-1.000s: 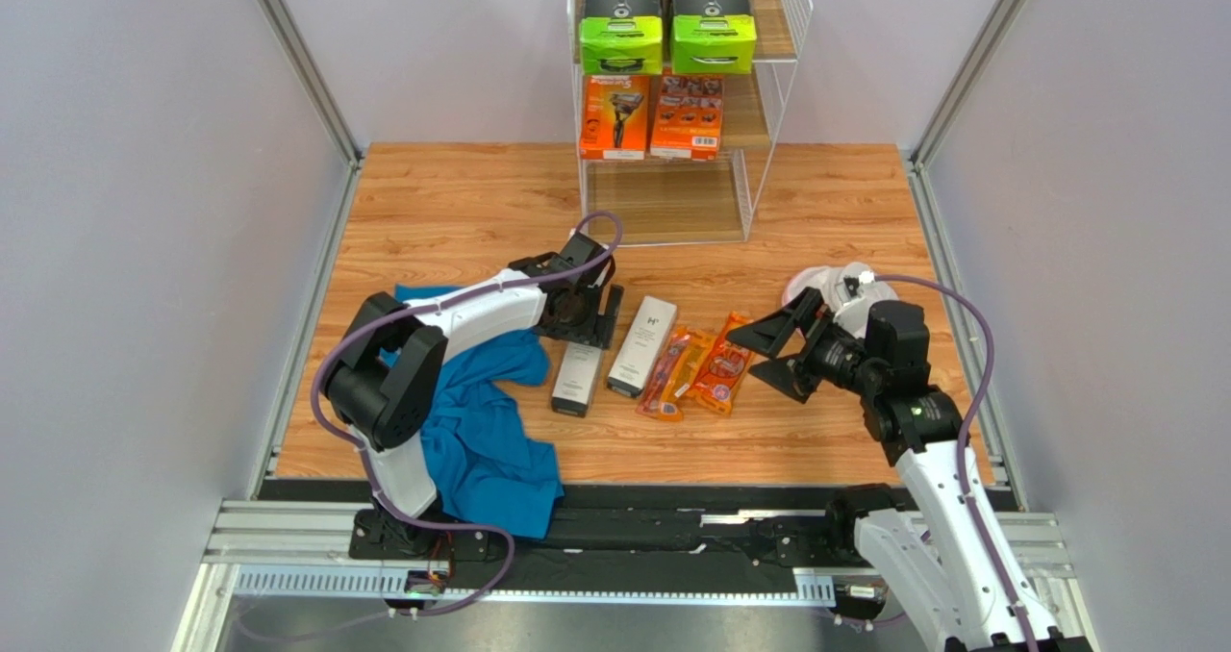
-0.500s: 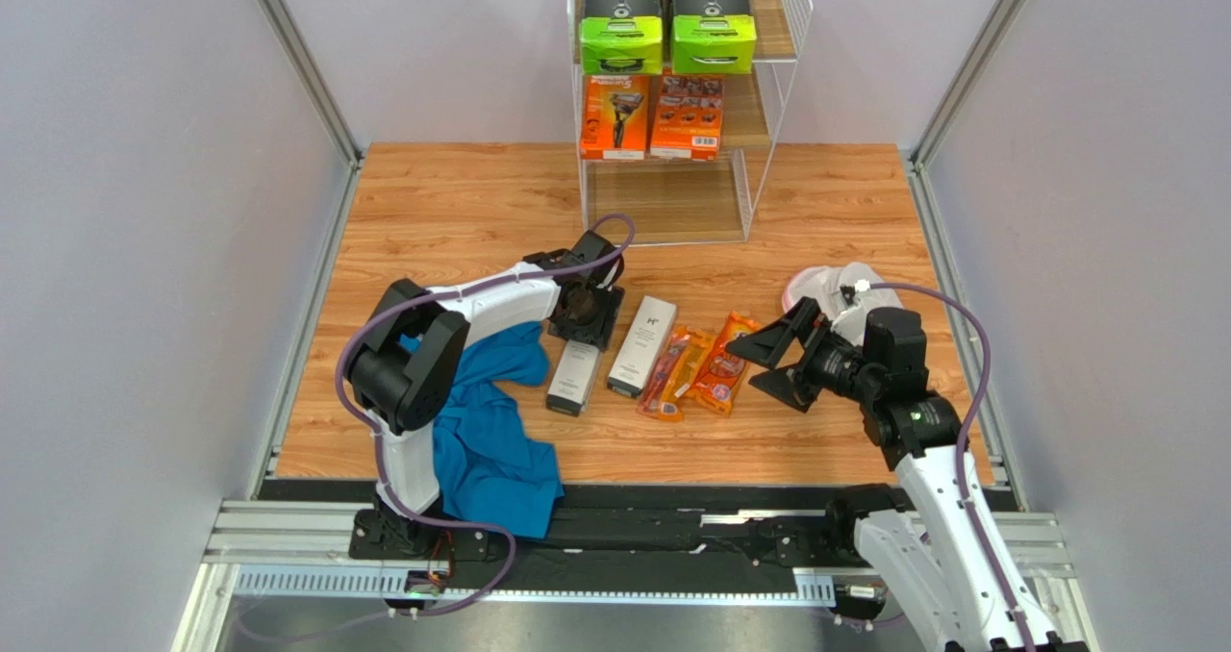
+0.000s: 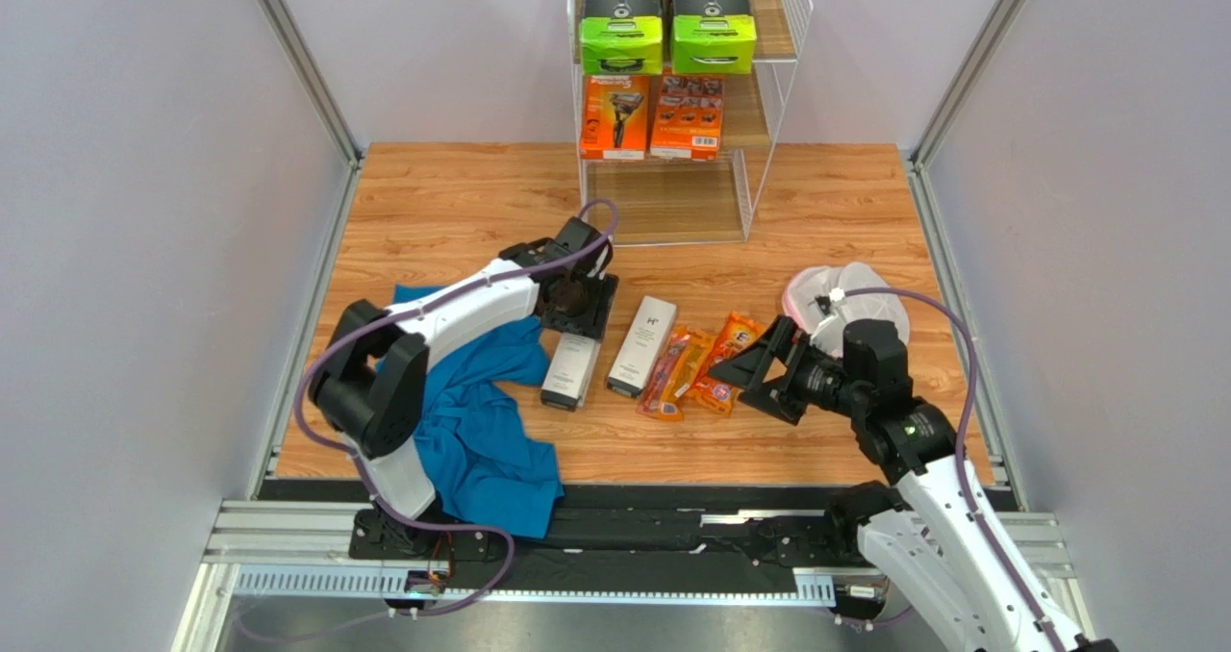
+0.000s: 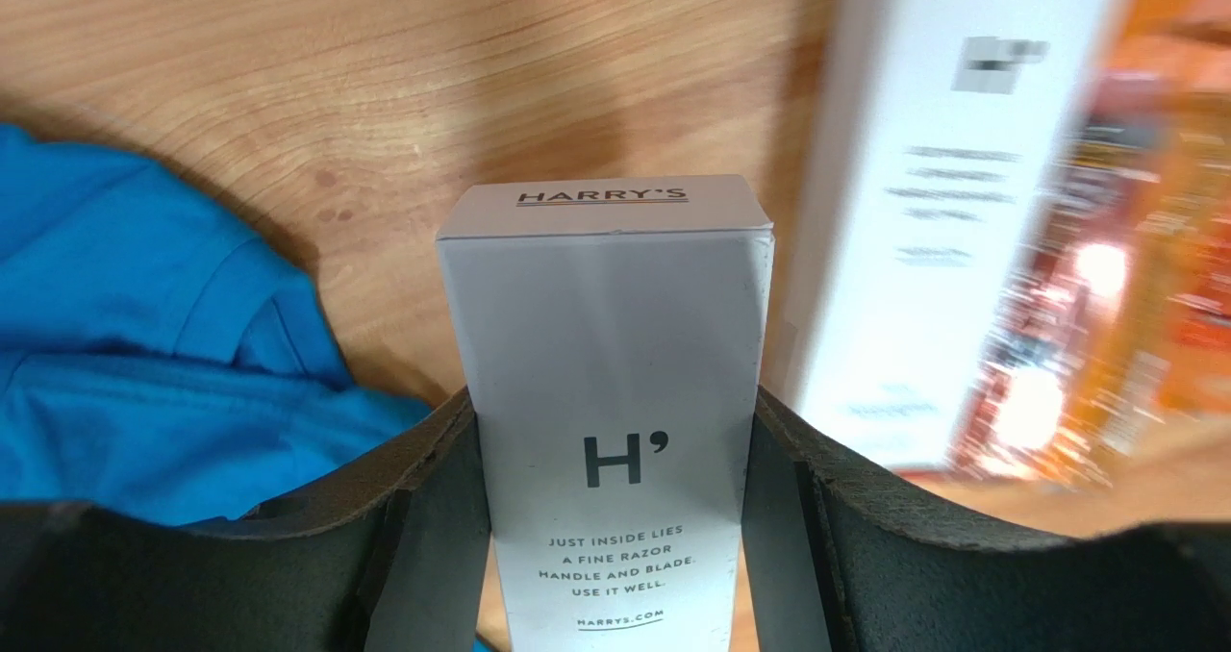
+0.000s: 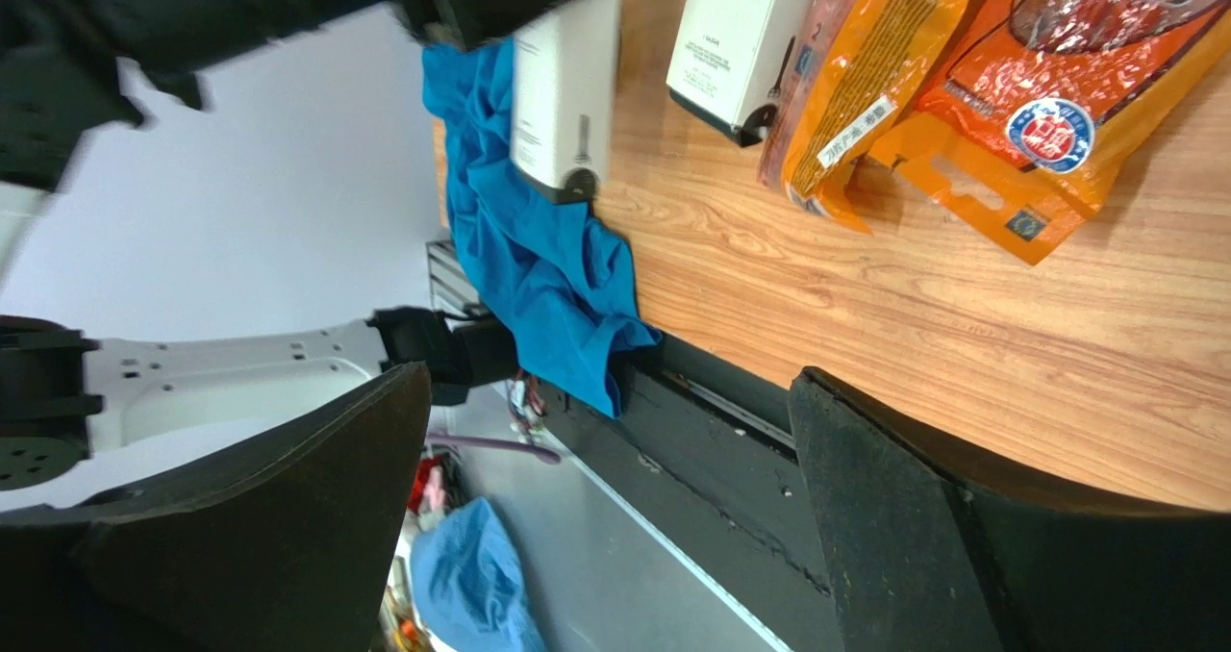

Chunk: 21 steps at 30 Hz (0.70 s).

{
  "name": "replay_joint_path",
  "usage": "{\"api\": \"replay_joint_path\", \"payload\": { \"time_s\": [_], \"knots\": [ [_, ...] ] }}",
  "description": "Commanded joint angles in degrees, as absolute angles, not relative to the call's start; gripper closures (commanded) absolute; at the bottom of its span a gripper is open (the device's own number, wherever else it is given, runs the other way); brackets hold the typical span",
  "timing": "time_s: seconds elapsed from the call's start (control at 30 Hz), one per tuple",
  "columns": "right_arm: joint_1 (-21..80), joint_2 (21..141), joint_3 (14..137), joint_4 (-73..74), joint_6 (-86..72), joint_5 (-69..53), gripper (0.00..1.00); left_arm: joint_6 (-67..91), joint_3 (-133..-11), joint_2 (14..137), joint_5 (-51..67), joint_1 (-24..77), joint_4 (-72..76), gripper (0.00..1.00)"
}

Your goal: Place and organize the shaving razors onto the shelf

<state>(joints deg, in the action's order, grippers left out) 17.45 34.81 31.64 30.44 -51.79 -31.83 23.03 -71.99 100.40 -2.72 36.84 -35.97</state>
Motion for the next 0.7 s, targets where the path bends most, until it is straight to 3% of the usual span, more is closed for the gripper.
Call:
{"api": "replay_joint_path", "payload": {
  "time_s": [0.0, 0.17, 0.4, 0.67],
  "knots": [
    [26.52, 36.55, 34.80, 26.46, -53.26, -21.73, 0.01, 26.53, -76.64, 91.59, 4.91, 34.37, -36.91, 0.91],
    [38.11, 41.29, 38.14, 21.82, -55.28, -9.69, 0.02, 33.99, -76.64, 87.02, 15.11, 33.05, -34.02, 1.00],
    [50.26, 49.03, 43.15, 14.42, -54.06, 5.70, 0.02, 44.46, -74.18, 83.15, 23.89, 33.05, -25.67, 1.00],
    [52.21, 58.26, 47.55, 9.23, -54.49, 5.27, 0.02, 46.41, -74.45, 81.48, 25.93, 33.05, -24.96, 1.00]
  ]
}}
